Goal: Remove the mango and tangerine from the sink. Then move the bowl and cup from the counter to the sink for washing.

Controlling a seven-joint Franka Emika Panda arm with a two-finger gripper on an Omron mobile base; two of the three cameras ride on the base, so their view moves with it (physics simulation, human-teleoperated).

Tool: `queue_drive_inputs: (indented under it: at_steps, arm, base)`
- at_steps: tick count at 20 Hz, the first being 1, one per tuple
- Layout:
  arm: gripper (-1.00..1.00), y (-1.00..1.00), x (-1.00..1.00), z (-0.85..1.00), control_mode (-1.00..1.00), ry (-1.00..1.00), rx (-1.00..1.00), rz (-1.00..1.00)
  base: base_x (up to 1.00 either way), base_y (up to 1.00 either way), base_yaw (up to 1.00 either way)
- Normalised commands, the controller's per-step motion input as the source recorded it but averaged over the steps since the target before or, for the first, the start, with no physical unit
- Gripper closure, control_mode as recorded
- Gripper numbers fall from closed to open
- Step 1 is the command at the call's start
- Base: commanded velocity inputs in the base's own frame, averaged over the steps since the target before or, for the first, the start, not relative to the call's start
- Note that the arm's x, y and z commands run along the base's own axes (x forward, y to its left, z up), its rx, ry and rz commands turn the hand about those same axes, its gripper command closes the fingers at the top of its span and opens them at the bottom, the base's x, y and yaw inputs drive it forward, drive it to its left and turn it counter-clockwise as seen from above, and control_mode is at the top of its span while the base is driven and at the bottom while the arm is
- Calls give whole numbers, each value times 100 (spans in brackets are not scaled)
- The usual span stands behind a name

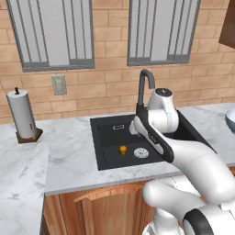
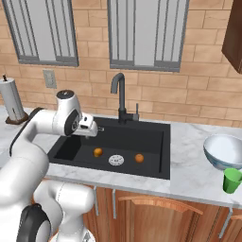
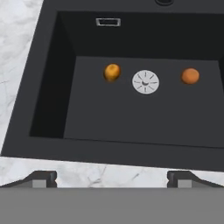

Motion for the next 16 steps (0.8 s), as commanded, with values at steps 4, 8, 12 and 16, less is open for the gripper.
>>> queue_drive_inputs:
  at_steps: [4, 8, 12, 16]
  arm:
    - [-100, 0, 0, -12, -100, 0, 1, 0]
    - [-100, 1, 0, -11, -100, -1, 0, 0]
    - [-100, 0, 0, -11, -100, -5, 0, 0]
    - [-100, -1, 4, -13, -100, -8, 0, 0]
  base:
    - [0, 0, 0]
    - [0, 0, 0]
    - [0, 0, 0]
    - [0, 0, 0]
